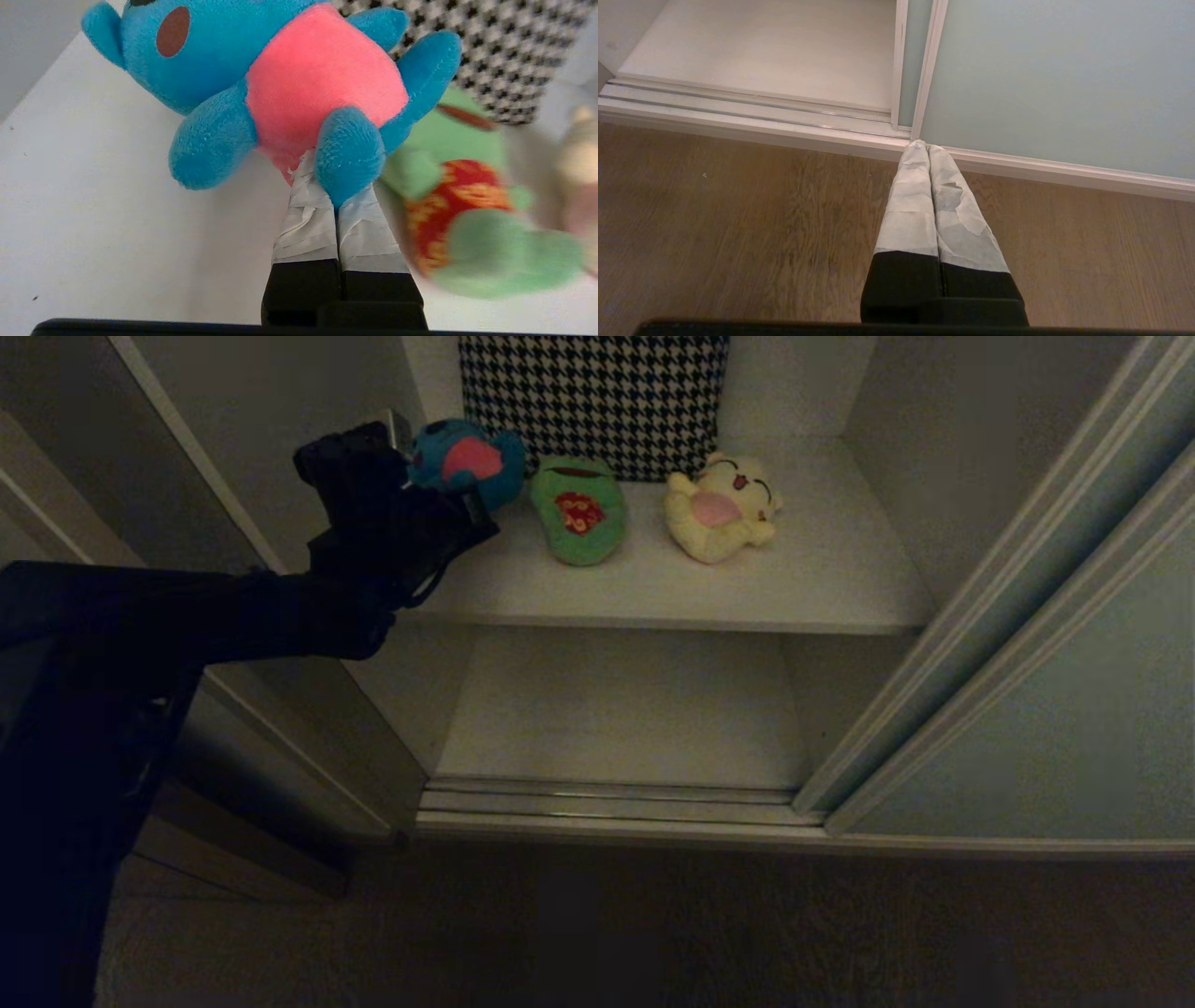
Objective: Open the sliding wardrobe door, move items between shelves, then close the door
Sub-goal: Place the blue doll on the lower shelf
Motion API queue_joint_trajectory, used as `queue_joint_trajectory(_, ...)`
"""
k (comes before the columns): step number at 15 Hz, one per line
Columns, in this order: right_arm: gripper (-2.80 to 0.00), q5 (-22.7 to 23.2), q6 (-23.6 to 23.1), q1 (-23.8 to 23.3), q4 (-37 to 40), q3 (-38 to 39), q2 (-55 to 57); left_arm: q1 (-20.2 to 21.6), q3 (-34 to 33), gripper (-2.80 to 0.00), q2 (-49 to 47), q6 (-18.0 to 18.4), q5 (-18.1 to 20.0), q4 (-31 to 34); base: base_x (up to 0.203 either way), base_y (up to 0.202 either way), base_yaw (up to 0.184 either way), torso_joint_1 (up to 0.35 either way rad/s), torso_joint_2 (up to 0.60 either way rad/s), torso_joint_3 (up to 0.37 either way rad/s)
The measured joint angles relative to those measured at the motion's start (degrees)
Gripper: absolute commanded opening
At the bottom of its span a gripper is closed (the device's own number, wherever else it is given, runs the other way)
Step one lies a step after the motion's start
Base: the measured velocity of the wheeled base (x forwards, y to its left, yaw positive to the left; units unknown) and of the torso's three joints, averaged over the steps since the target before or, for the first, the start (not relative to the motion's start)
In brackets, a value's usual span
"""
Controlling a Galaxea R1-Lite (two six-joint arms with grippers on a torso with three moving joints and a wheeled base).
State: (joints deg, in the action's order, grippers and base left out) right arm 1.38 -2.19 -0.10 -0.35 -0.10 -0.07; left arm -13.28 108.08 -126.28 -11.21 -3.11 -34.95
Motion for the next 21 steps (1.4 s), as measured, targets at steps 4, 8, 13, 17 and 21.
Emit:
queue_joint_trajectory(4, -2.80, -0.01, 0.02, 0.00, -0.02, 0.00, 0.00, -0.43, -6.44, -2.80, 6.42, 0.31, -0.24, 0.30, 0.000, 0.000, 0.000, 0.000, 0.00, 0.000)
queue_joint_trajectory(8, -2.80, 0.00, 0.02, 0.00, 0.02, 0.00, 0.00, -0.63, -17.01, -2.80, 16.97, 3.81, -0.21, 0.33, 0.000, 0.000, 0.000, 0.000, 0.00, 0.000)
queue_joint_trajectory(13, -2.80, 0.00, 0.02, 0.00, -0.02, 0.00, 0.00, -0.63, -38.89, -2.80, 37.07, 5.51, -0.05, 2.87, 0.000, 0.000, 0.000, 0.000, 0.00, 0.000)
queue_joint_trajectory(17, -2.80, 0.00, 0.05, 0.00, -0.05, 0.00, 0.00, 0.22, -54.68, -2.80, 57.50, 5.78, 0.97, 12.84, 0.000, 0.000, 0.000, 0.000, 0.00, 0.000)
queue_joint_trajectory(21, -2.80, 0.01, 0.02, 0.00, -0.01, 0.00, 0.00, 7.03, -71.23, -2.80, 78.83, 6.17, 6.90, 24.24, 0.000, 0.000, 0.000, 0.000, 0.00, 0.000)
